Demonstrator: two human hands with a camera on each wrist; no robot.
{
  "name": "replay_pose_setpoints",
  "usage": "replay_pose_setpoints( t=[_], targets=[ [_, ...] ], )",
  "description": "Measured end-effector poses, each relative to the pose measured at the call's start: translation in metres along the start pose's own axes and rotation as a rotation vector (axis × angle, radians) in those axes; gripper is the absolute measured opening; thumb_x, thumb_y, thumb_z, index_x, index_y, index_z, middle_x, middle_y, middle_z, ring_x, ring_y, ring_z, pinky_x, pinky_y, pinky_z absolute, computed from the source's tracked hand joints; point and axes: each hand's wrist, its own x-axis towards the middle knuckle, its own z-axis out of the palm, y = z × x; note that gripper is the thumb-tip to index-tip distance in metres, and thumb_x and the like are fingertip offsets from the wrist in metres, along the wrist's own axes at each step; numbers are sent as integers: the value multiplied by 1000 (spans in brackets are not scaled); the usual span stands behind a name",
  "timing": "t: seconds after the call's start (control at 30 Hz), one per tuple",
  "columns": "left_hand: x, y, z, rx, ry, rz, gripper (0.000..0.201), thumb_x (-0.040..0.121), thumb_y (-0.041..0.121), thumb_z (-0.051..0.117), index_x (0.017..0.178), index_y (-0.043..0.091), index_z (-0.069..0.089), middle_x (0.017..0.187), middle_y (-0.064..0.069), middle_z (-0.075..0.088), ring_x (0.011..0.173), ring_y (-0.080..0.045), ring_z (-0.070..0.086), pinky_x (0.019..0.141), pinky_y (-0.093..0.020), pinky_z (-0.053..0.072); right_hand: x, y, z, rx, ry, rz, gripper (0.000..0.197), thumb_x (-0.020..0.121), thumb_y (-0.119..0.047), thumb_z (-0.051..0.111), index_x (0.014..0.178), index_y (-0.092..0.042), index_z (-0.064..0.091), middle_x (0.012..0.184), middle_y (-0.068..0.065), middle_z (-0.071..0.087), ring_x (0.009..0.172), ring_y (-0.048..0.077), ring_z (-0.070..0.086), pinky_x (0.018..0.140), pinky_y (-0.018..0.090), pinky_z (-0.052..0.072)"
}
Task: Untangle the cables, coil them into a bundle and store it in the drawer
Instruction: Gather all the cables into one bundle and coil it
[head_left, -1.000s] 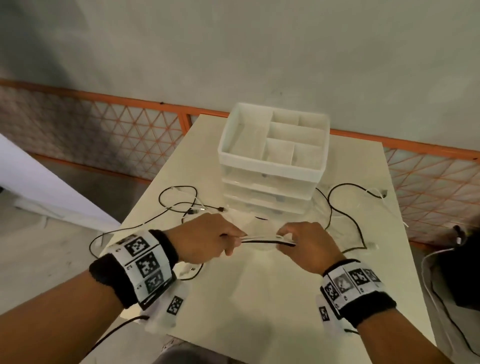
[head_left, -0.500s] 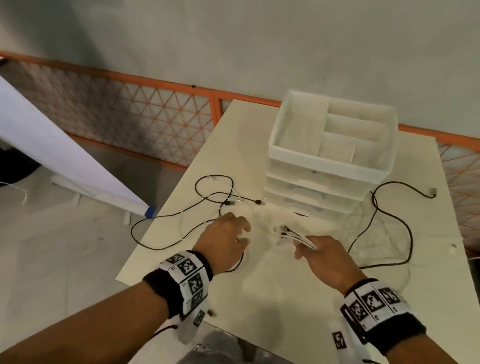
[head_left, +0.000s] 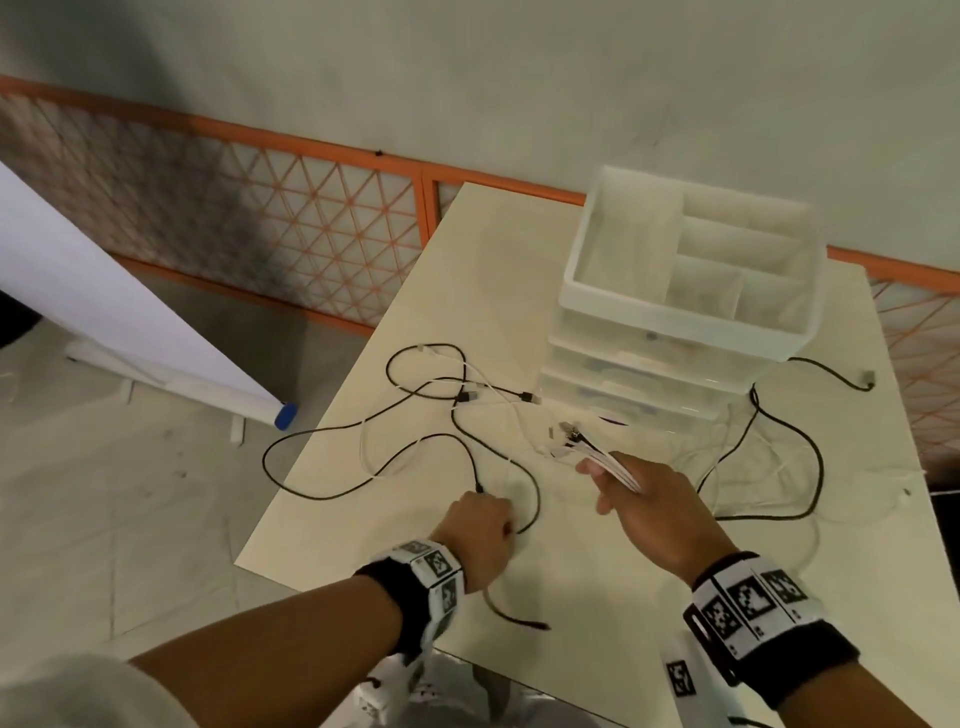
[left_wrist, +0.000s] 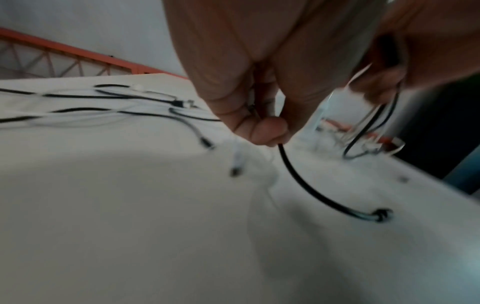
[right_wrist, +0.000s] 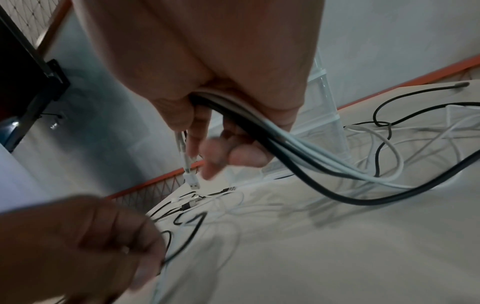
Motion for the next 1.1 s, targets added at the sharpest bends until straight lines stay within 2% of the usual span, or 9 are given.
replay_pose_setpoints(
  t=[0.13,0.27,0.47,0.67,0.8,0.9,0.97,1.03,1.1],
  targets=[
    [4,61,-9,-233,151,217,16,89,15,54,92,6,67,94,-12,72,86,-27,65,77,-33,51,-1,-4,-1,-28,-64,16,19,102,-45,45,96,-52,61,73,-3,71,65,15,67,61,23,45],
    [4,84,-12,-419,103,299,11,90,9,56,89,7,66,88,-9,72,64,-15,59,62,-26,52,7,5,-12,94,21,53,25,99,-22,53,85,-26,73,70,-1,74,55,19,66,59,25,45],
    [32,20,-40,-262,353,65,16,83,13,61,98,18,59,95,1,62,82,-17,55,75,-28,47,-3,9,-32,34,74,-94,43,98,-1,47,90,-34,73,83,-14,74,53,14,58,56,23,53],
    [58,-14,-49,-178,132,-83,55,86,27,66,138,20,47,130,-2,58,123,-24,52,100,-29,41,-15,2,-42,191,140,-295,52,96,11,47,103,-35,70,91,-8,76,56,11,56,61,13,46],
    [65,-8,-33,-193,132,-121,22,95,25,53,107,17,69,106,-6,71,103,-26,63,78,-24,45,-18,5,-57,273,212,-311,56,92,19,42,107,-26,71,97,-3,75,59,23,59,60,19,46],
    [67,-5,-46,-353,138,-145,28,95,16,43,80,22,65,88,-3,75,70,-20,63,59,-22,46,-17,18,-69,202,275,-199,56,93,13,42,106,-34,70,92,-4,74,60,11,59,56,21,47],
    [65,0,-69,-420,147,-148,28,97,15,41,82,20,64,84,-1,77,55,-14,56,47,-19,43,-17,28,-70,193,299,-109,56,97,6,45,104,-45,67,98,-3,72,69,0,57,65,18,45],
    [62,5,-96,-448,159,-104,25,97,15,42,86,18,64,82,-1,77,51,-13,55,42,-18,41,-18,33,-68,231,316,-77,51,100,0,49,99,-49,62,116,-7,64,96,5,59,82,17,41],
    [57,8,-118,-485,175,-57,21,96,15,43,87,17,62,79,-2,78,50,-15,53,42,-21,40,-20,33,-70,224,334,-78,45,101,-5,50,95,-48,61,114,-12,62,103,10,57,82,16,40]
  ],
)
